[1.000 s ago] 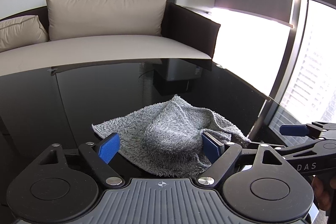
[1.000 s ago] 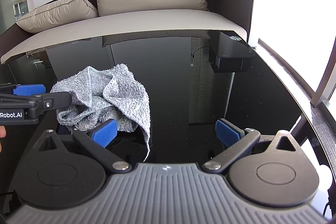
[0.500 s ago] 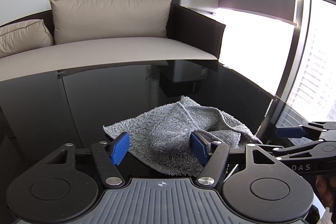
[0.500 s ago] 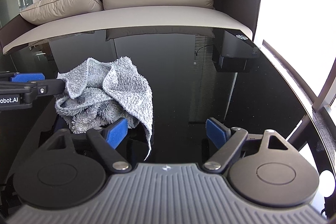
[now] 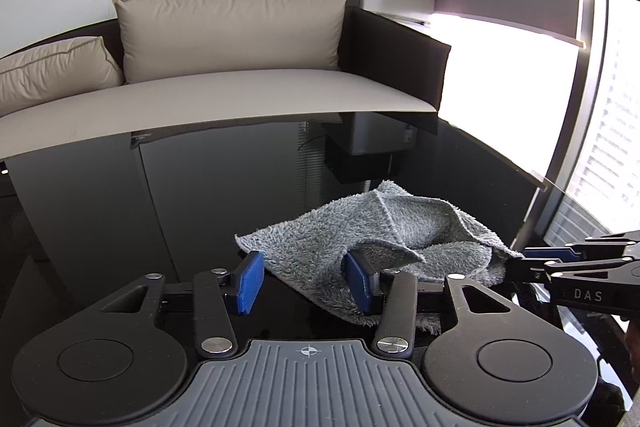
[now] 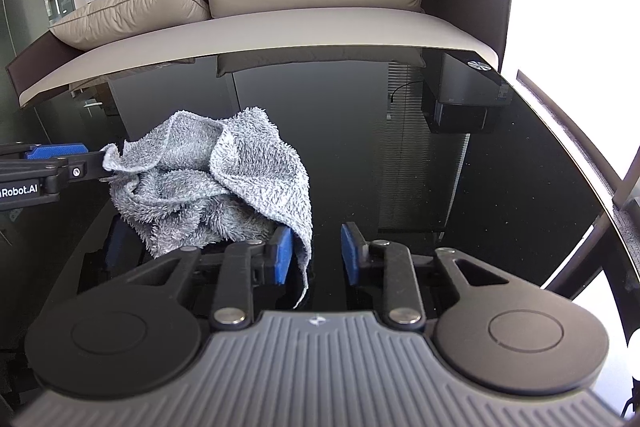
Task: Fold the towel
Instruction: 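Close the right gripper on a towel edge while the left gripper closes beside it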
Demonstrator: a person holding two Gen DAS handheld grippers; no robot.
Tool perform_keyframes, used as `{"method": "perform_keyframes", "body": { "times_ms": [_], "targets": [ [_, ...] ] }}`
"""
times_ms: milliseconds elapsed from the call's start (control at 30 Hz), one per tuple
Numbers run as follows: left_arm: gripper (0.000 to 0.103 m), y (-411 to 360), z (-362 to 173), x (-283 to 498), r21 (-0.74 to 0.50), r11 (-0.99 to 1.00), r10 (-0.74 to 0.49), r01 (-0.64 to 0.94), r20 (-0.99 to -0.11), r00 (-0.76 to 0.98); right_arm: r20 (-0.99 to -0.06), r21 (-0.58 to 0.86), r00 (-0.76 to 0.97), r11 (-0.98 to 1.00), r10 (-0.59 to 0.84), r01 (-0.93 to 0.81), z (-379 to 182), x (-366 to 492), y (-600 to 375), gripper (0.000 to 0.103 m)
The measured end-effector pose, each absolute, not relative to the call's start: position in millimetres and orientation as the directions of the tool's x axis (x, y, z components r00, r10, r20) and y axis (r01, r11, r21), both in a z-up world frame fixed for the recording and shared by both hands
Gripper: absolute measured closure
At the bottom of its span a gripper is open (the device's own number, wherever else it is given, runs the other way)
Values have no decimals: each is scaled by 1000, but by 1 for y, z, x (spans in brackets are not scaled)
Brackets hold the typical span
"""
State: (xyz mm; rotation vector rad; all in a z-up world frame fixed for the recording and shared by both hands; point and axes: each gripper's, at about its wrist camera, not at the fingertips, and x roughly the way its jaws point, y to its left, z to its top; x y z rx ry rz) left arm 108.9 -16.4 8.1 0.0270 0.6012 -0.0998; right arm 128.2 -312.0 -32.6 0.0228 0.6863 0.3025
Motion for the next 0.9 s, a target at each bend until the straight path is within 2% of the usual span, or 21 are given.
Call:
{"method": "perform_keyframes", "body": {
  "times_ms": [133,367,567,767,900],
  "targets": [
    [62,-8,5,111,2,999,-35,45,-590,807,-609,130,739,956,287,-264,-30,128,-314,88],
    [58,-6,8,106,12,998,-44,63,-577,816,-600,129,745,954,292,-270,-28,128,-313,91],
    [54,-19,8,100,74,988,-71,137,-571,818,-605,126,741,954,290,-271,-28,128,-312,91],
    [54,-43,4,90,218,944,-94,247,-541,836,-606,131,740,955,291,-267,-28,127,-313,91],
    [54,-50,2,86,226,930,-132,289,-528,839,-606,136,739,953,295,-269,-28,127,-314,91]
  ]
}}
